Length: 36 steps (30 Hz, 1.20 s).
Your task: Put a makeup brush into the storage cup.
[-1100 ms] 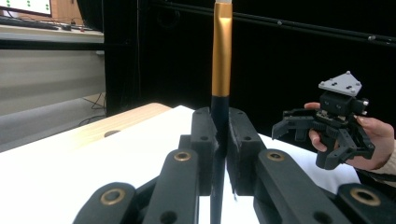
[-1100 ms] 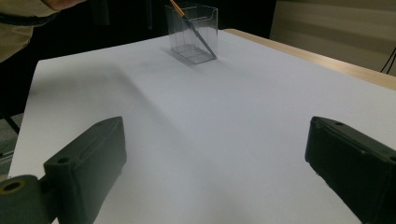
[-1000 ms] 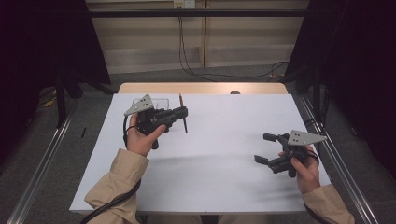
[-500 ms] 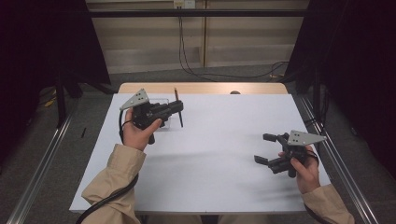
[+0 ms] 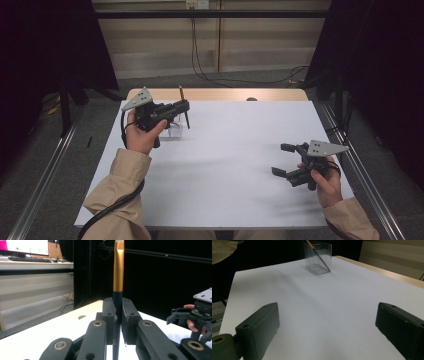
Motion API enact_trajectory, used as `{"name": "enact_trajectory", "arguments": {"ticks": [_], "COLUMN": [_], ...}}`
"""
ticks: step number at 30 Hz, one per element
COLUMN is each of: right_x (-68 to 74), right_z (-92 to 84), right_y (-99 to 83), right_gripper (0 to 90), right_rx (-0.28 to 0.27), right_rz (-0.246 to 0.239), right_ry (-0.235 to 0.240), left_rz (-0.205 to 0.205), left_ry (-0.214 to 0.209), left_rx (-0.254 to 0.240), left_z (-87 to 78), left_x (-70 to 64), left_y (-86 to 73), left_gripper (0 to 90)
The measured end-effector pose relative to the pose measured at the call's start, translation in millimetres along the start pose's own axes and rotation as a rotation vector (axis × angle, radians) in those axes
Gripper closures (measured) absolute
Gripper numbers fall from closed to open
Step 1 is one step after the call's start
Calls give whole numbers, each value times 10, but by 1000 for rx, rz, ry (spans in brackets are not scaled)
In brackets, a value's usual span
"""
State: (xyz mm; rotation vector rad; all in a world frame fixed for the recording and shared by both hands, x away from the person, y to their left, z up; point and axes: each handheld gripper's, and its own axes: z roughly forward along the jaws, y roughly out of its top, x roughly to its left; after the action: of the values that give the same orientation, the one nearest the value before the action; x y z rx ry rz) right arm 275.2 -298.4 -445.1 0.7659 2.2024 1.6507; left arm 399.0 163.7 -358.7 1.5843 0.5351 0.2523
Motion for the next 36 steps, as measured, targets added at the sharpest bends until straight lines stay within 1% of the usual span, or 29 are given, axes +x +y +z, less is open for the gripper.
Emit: {"name": "enact_trajectory", "arguments": {"ticks": [8,13,15,17,19,23,28,31,34,36], "right_x": [-3,-2,0,-1,-3,0,2,4,7,7], "right_z": [-3,-2,-1,-1,-3,-1,0,-1,2,1], "right_y": [-1,-1,0,1,1,1,4,5,2,2], "right_gripper": [47,47,47,47,47,47,47,47,47,47], "right_rx": [-5,-1,0,0,-1,-1,-2,-3,-1,-1], "right_rz": [-1,-4,-5,-4,-5,-5,-7,-8,-8,-9], "right_ry": [7,8,6,8,7,8,11,14,16,14], "left_rz": [6,-1,7,4,13,19,24,22,31,26], "left_ry": [32,52,65,73,85,108,135,150,168,176], "left_rx": [2,-1,4,0,2,2,6,-2,6,7], "left_z": [32,26,22,18,10,-3,-17,-30,-49,-54], "left_x": [68,119,143,157,175,217,268,293,323,342], "left_y": [33,52,63,74,86,97,89,79,60,41], "left_gripper": [826,826,826,826,826,827,827,826,826,826]}}
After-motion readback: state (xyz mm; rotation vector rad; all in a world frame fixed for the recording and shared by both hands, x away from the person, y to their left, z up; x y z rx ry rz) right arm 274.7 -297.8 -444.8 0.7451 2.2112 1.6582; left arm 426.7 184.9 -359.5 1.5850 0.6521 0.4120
